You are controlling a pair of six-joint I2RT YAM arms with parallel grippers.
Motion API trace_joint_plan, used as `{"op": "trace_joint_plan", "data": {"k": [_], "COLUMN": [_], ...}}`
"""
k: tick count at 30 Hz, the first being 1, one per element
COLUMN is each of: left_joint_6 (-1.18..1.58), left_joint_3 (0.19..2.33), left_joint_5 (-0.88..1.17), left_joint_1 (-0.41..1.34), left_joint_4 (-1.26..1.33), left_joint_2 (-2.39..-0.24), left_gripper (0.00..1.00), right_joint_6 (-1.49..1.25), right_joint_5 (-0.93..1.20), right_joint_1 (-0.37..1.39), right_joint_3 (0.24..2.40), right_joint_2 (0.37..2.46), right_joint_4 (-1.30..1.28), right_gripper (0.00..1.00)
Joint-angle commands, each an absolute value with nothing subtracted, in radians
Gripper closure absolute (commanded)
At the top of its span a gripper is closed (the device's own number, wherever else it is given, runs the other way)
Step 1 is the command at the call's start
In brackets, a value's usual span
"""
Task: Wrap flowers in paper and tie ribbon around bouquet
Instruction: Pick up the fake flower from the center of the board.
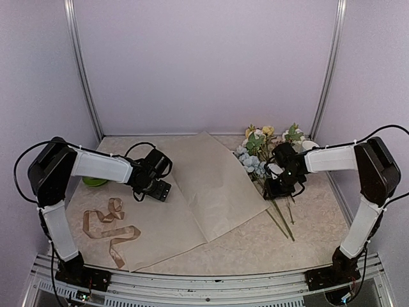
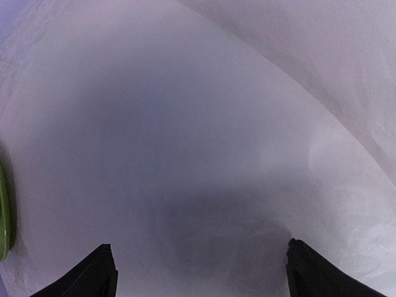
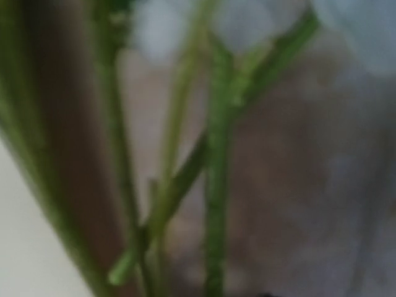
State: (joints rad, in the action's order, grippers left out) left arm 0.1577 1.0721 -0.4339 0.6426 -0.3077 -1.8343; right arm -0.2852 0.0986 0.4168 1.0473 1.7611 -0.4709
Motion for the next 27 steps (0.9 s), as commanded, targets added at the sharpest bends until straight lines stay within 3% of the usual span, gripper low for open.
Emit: {"op": "trace_joint_plan", "data": {"k": [1, 4, 19, 27], "left_joint_6": [0.122, 0.091, 0.062, -0.056], "left_joint_3": [1.144, 1.137, 1.047, 1.056], "left_joint_5": [-0.506, -0.523, -0.494, -0.410], "left_joint_1": [0.679, 0.714, 0.792, 0.796], "left_joint_4": [-0.320, -0.296, -0.245, -0.154], "left_joint_2": [-1.942, -1.960, -1.960, -1.812], "left_gripper": [0.07, 0.07, 0.06, 0.06], "right_joint_6": [-0.288, -0.294, -0.316, -0.227], "right_joint_5": [0.030, -0.005, -0.078, -0.114], "right_joint_1": [0.423, 0.423, 0.425, 0.488], "right_joint_3": [1.050, 1.041, 1.140, 1.210], "right_joint_2": [1.769, 1.716, 1.374, 1.217], "right_joint_4": [-0.490, -0.496, -0.559, -0.324], "right_gripper": [0.75, 1.00, 1.00, 1.00]}}
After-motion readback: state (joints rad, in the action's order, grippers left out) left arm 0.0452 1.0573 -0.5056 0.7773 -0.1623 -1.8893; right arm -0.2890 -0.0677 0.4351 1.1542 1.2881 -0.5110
